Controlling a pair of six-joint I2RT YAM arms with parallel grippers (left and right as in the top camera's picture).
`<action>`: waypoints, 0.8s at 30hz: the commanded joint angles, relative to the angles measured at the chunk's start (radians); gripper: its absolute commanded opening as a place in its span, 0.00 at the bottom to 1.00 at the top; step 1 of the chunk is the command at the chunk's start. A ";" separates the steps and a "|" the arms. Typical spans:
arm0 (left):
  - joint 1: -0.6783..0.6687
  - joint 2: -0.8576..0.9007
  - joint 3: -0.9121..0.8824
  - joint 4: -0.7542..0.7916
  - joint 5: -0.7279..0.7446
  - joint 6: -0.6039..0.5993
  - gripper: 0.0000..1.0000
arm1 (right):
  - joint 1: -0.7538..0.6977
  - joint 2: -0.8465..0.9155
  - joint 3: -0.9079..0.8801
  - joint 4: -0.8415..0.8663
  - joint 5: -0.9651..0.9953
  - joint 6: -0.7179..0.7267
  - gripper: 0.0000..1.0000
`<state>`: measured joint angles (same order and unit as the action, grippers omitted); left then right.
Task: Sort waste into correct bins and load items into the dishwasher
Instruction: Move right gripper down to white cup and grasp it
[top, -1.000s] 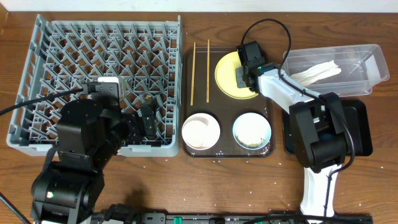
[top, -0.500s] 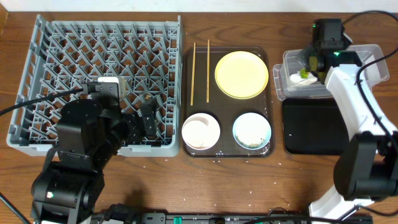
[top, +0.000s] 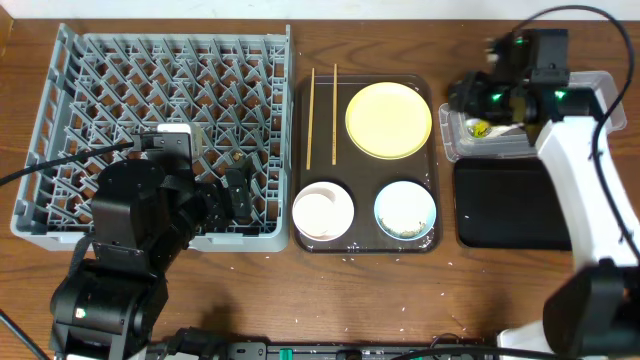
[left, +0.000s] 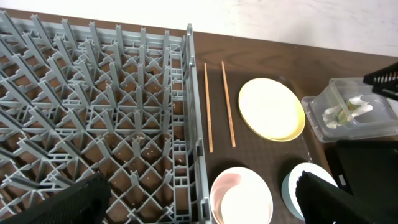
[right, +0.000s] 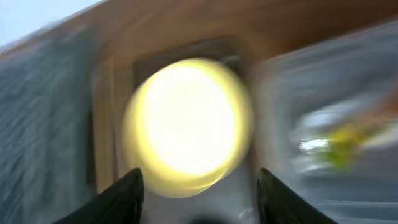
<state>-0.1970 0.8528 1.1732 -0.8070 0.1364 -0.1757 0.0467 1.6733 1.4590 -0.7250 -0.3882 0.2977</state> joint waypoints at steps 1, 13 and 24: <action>0.004 -0.005 0.021 -0.013 0.013 0.006 0.96 | 0.139 -0.012 -0.003 -0.101 -0.240 -0.220 0.54; 0.004 -0.006 0.021 -0.086 0.016 -0.003 0.96 | 0.578 0.080 -0.116 -0.190 0.102 -0.242 0.53; 0.004 -0.006 0.021 -0.079 0.118 -0.060 0.96 | 0.632 0.163 -0.142 -0.072 0.223 -0.145 0.01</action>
<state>-0.1970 0.8524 1.1732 -0.8913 0.2268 -0.1864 0.6933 1.8515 1.3075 -0.7876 -0.1833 0.1371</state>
